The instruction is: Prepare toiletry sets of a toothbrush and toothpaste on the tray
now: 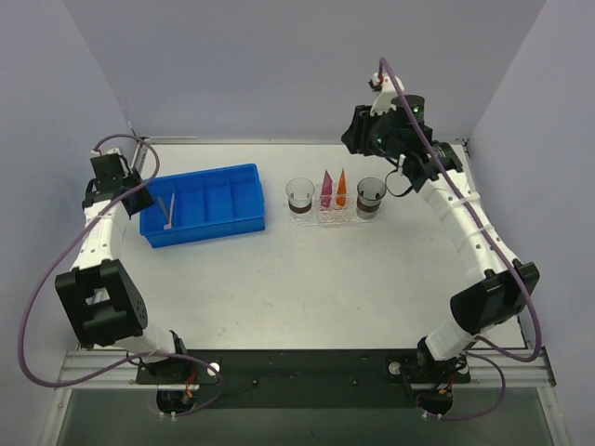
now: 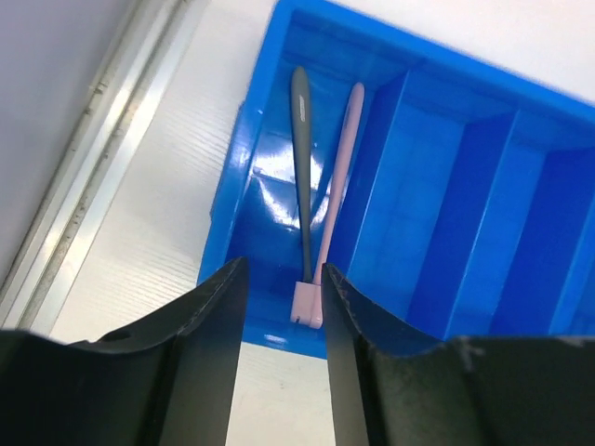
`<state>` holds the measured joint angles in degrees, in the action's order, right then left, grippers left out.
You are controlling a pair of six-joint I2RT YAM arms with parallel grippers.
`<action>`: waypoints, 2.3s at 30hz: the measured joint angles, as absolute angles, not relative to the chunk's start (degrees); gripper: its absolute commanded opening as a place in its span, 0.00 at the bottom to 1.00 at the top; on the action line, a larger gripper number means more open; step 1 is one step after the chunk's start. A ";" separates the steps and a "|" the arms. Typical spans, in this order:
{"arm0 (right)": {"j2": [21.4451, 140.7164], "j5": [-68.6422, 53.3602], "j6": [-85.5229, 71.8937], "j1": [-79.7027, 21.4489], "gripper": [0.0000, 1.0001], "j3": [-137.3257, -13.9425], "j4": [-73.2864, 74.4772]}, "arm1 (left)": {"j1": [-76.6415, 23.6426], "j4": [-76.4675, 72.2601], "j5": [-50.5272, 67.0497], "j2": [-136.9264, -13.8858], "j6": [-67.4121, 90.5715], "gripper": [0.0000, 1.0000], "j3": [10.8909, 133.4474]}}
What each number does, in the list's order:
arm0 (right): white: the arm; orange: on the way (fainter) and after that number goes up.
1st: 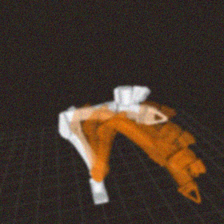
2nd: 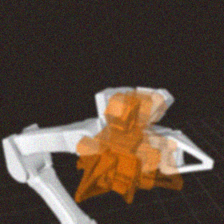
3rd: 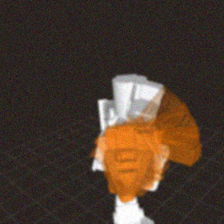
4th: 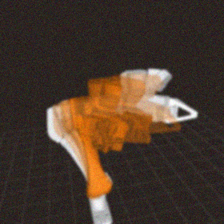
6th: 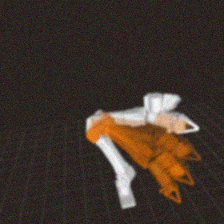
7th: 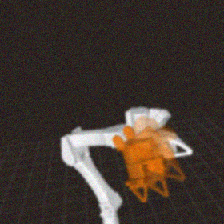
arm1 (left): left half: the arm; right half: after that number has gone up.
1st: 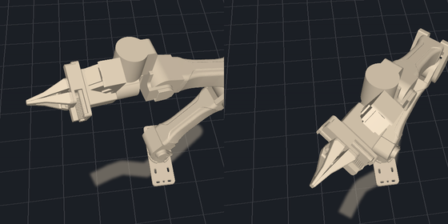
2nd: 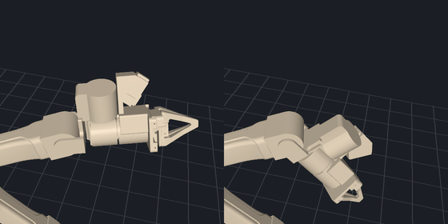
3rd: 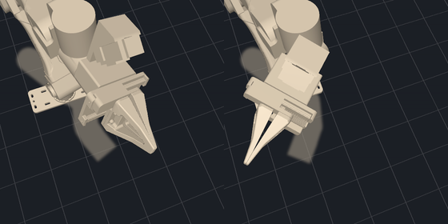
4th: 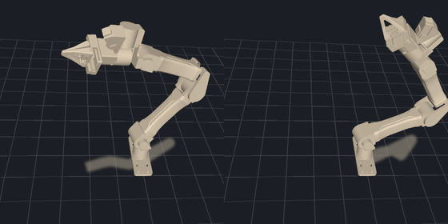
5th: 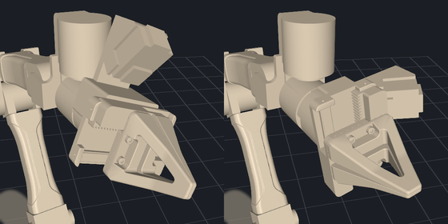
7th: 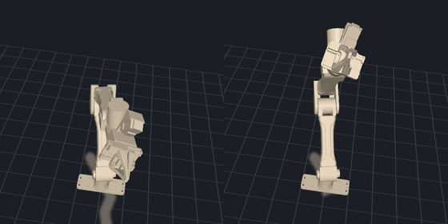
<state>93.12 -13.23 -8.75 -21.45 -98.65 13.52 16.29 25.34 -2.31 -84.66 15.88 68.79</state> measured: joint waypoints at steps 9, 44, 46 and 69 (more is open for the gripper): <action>83.59 -15.94 -11.60 -17.98 0.31 -92.95 14.70 | 16.16 31.35 6.46 -96.25 6.50 0.43 71.50; 84.66 -18.35 -15.22 -17.21 0.28 -91.15 15.70 | 13.98 30.68 8.23 -110.52 1.15 0.19 78.28; 84.66 -18.35 -15.22 -17.21 0.28 -91.15 15.73 | 13.98 30.61 8.21 -110.52 1.17 0.13 78.43; 84.49 -18.48 -15.16 -17.21 0.34 -89.52 15.70 | 13.96 28.88 6.70 -95.09 4.12 0.00 74.76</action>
<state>84.49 -18.48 -15.16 -17.21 -89.52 15.70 13.96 28.88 6.70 -95.09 4.12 74.76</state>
